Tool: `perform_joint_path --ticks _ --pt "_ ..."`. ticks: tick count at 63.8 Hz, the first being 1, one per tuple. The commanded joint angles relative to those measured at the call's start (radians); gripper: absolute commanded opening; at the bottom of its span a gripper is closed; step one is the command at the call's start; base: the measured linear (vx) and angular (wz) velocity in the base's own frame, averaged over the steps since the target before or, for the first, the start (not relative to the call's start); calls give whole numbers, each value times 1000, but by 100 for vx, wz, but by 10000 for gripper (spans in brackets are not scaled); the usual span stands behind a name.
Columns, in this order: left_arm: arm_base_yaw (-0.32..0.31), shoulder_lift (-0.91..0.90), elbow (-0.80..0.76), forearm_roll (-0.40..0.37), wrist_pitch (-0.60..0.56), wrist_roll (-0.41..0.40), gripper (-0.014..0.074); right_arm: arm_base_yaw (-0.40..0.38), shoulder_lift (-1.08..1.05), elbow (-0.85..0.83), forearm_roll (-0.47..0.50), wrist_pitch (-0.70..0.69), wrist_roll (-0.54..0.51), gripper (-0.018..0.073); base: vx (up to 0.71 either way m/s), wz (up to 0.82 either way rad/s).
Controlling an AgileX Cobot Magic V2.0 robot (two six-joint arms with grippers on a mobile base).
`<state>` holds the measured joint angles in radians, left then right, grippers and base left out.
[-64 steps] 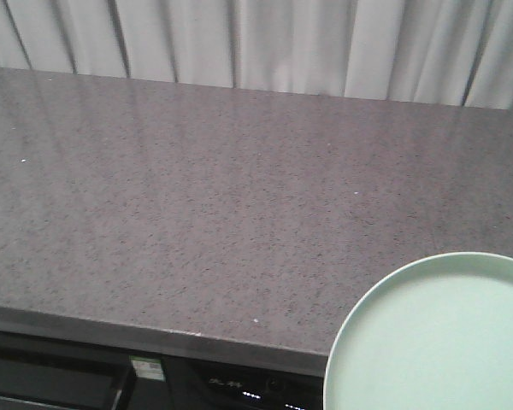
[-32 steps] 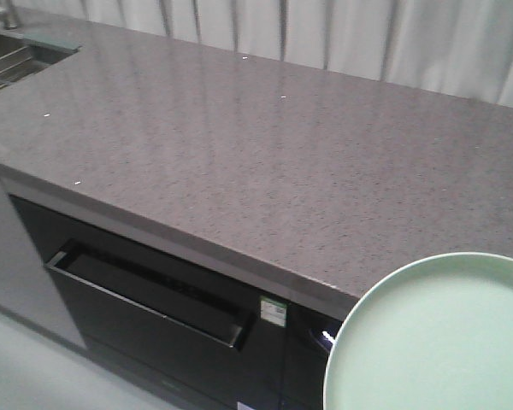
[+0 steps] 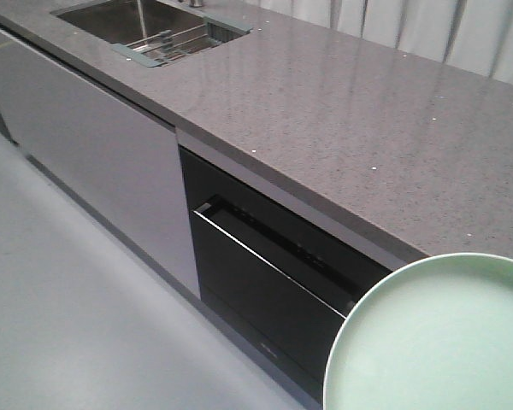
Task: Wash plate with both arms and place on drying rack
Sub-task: 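Hold the plate in the right gripper while driving away from the counter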
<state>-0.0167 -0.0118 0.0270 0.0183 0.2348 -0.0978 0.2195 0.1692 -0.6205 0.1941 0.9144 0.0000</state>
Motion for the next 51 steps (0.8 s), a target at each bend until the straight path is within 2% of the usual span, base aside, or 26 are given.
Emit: perform_joint_path --ticks 1,51 --pt "0 -14 -26 -9 -72 -9 -6 -3 16 -25 2 -82 0 -1 -11 48" --pt "0 -14 -26 -9 -72 -9 -6 -3 16 -25 2 -82 0 -1 -4 39"
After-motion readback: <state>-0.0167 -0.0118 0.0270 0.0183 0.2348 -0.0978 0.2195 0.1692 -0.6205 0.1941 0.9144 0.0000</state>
